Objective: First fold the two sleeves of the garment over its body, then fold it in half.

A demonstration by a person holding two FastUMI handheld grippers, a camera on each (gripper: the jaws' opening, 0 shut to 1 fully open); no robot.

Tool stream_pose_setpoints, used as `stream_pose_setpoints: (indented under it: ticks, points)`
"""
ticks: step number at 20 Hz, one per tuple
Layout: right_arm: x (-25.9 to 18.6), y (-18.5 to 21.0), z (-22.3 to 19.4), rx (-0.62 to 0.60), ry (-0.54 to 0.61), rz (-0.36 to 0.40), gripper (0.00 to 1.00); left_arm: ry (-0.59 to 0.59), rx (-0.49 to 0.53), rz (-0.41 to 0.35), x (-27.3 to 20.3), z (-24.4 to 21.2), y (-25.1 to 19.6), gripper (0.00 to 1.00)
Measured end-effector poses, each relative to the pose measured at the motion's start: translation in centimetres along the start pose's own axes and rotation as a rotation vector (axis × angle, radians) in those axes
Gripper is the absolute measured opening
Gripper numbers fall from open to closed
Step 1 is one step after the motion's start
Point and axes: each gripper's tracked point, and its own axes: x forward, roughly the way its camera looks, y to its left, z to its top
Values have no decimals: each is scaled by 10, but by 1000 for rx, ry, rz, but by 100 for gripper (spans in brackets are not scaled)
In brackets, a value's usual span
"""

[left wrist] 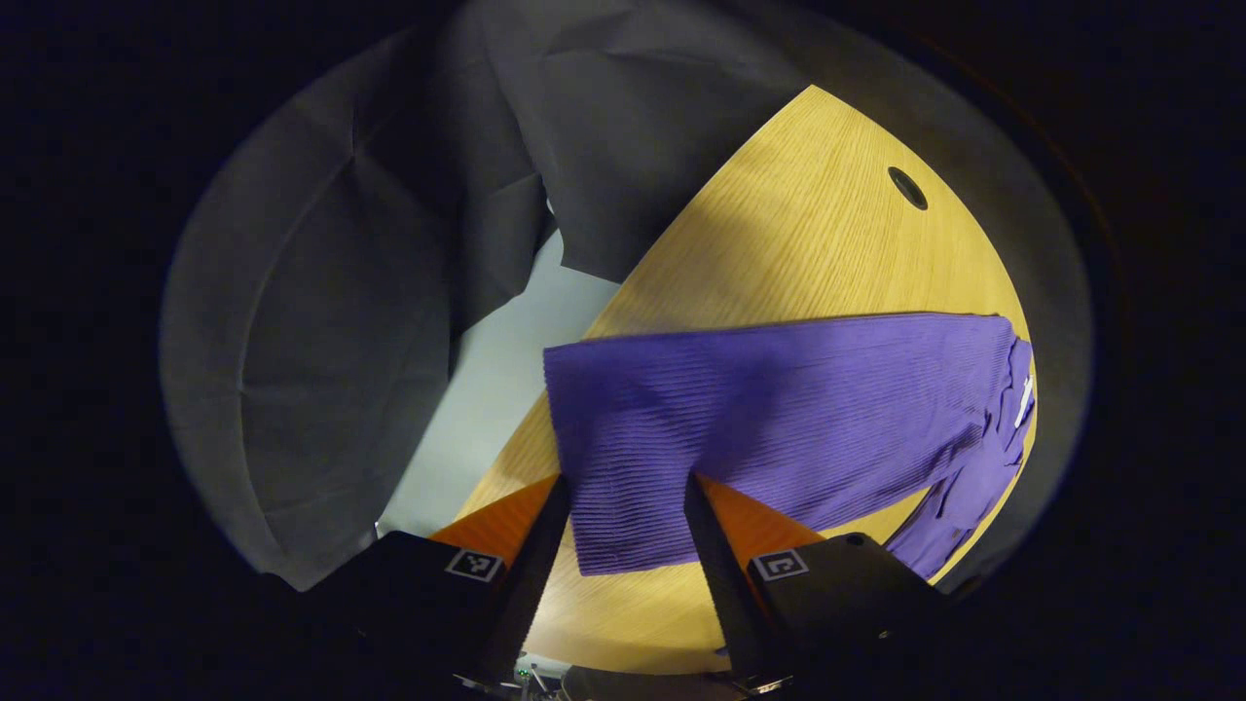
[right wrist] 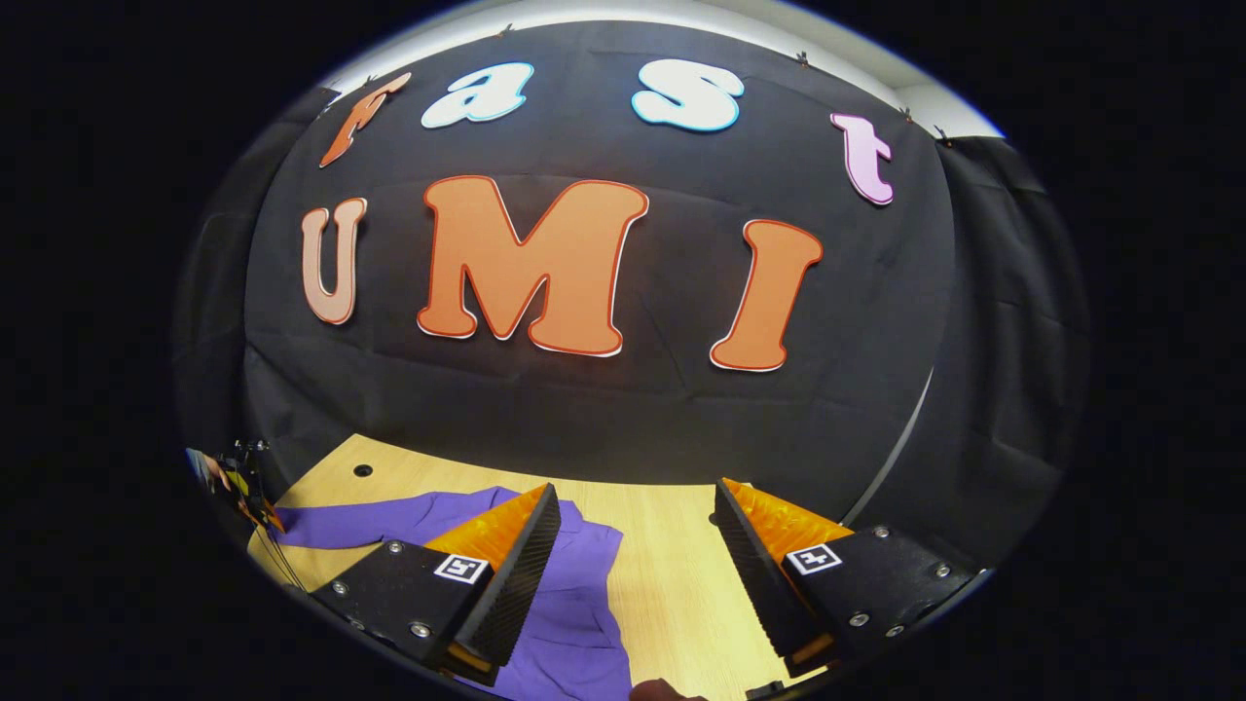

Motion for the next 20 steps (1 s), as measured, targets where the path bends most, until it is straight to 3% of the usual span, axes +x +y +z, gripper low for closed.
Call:
stream_pose_setpoints:
  ticks: [1,2,4,7,10,20]
  points:
    - [0,-2,-2,-1,2,-5,95,-2,-4,-1,-2,1,-1,61]
    - [-1,-3,-3,3,3,-3,95,-9,-10,-2,-2,4,-2,59]
    - [1,-9,-7,18,9,-2,95,-18,-21,-12,0,7,-8,45]
    - [1,-14,-11,40,13,1,95,-21,-19,-38,-2,5,-21,9]
    - [1,-28,-15,39,18,-11,95,-62,23,-92,-18,7,-38,5]
    - [2,-53,-20,83,1,17,95,-193,236,-133,-119,0,-109,4]
